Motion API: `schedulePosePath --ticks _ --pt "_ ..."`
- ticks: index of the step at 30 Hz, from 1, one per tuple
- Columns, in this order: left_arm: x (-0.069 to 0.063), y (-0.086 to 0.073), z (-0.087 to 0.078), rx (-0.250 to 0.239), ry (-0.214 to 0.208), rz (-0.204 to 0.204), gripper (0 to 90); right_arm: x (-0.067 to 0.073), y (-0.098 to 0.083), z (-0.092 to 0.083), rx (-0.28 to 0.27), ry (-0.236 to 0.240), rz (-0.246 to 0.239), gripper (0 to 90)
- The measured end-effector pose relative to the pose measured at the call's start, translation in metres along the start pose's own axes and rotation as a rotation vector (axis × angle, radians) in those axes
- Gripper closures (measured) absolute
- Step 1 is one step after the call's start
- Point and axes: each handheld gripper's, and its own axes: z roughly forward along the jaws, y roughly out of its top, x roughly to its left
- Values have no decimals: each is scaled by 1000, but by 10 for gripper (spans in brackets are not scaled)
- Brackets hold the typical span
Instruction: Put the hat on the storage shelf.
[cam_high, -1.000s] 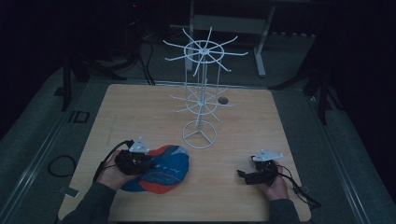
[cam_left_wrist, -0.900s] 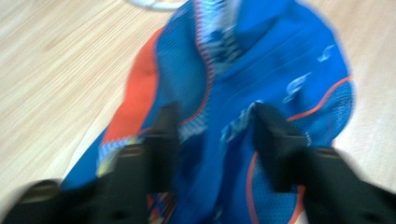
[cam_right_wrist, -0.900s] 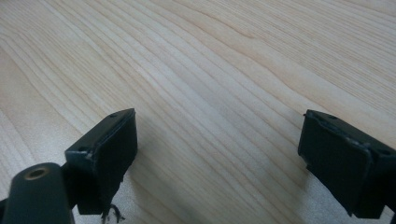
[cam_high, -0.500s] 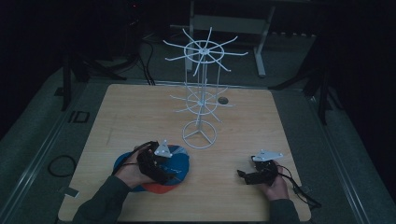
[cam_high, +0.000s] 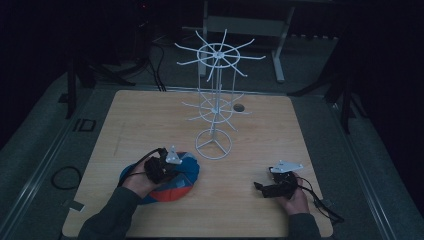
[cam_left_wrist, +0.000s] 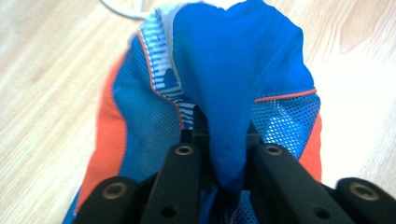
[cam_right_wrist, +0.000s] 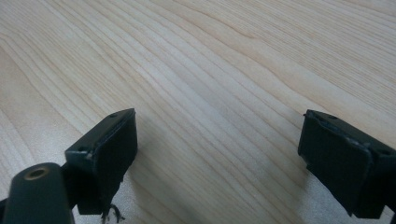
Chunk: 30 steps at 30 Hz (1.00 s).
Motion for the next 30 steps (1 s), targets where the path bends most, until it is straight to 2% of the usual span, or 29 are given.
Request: schedulePosePath --ticks 4,19,30 --pt "8 -3 -12 -58 -12 -46 874 0 0 0 0 0 0 116" --pt "24 -6 -42 -143 36 -95 880 0 0 0 -1 0 2 117" --pt "36 -10 -63 -215 66 -151 882 0 0 0 0 0 1 117"
